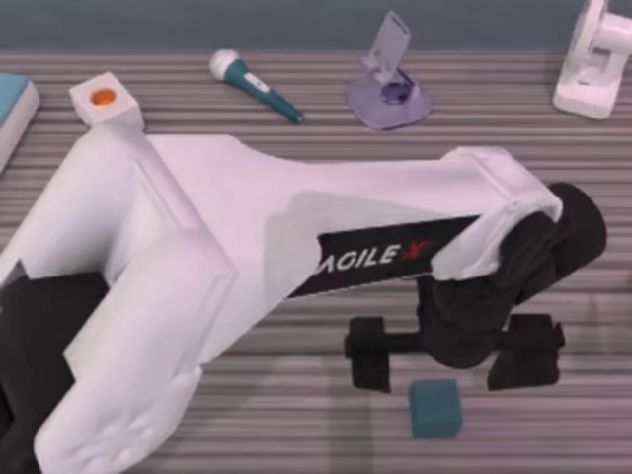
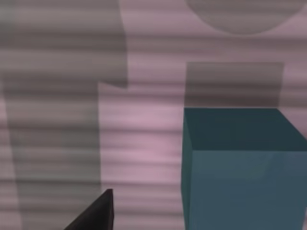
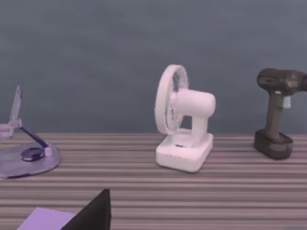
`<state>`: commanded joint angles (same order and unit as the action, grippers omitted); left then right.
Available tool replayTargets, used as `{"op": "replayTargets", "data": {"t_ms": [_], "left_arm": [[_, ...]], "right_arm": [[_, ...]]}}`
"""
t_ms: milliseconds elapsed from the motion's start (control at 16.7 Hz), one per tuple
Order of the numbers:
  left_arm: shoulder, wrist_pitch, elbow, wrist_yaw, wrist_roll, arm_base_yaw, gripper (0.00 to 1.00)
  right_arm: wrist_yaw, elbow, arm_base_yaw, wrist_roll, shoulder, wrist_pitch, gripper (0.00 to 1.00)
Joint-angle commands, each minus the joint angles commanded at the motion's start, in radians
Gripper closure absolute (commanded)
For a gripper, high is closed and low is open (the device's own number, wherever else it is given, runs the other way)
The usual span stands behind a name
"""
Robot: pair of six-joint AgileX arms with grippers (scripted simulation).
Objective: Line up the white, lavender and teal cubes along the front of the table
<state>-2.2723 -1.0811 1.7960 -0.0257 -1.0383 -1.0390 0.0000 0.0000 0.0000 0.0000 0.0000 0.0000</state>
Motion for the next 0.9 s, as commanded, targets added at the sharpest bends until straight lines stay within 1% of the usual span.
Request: {"op": "replayTargets", "data": {"t_ms": [120, 240, 600, 720, 900], "left_arm": [[0.022, -0.076, 0.048, 0.001, -0.002, 0.005, 0.0], [0.04, -0.114, 0.077, 0.001, -0.002, 0.009, 0.0], [0.047, -0.109, 0.069, 0.0, 0.0, 0.009, 0.0], [0.096, -0.079, 0.022, -0.002, 0.01, 0.037, 0.0], [0.248, 0.007, -0.115, -0.008, 0.041, 0.121, 0.0]], "right_arm": [[0.0, 0.0, 0.0, 0.0, 0.0, 0.0, 0.0], [0.0, 0.0, 0.0, 0.0, 0.0, 0.0, 0.0], [0.0, 0.01, 0.001, -0.006, 0.01, -0.007, 0.0], [0.001, 0.06, 0.01, -0.034, 0.061, -0.043, 0.0], [0.0, 0.215, 0.034, -0.114, 0.216, -0.142, 0.0]]}}
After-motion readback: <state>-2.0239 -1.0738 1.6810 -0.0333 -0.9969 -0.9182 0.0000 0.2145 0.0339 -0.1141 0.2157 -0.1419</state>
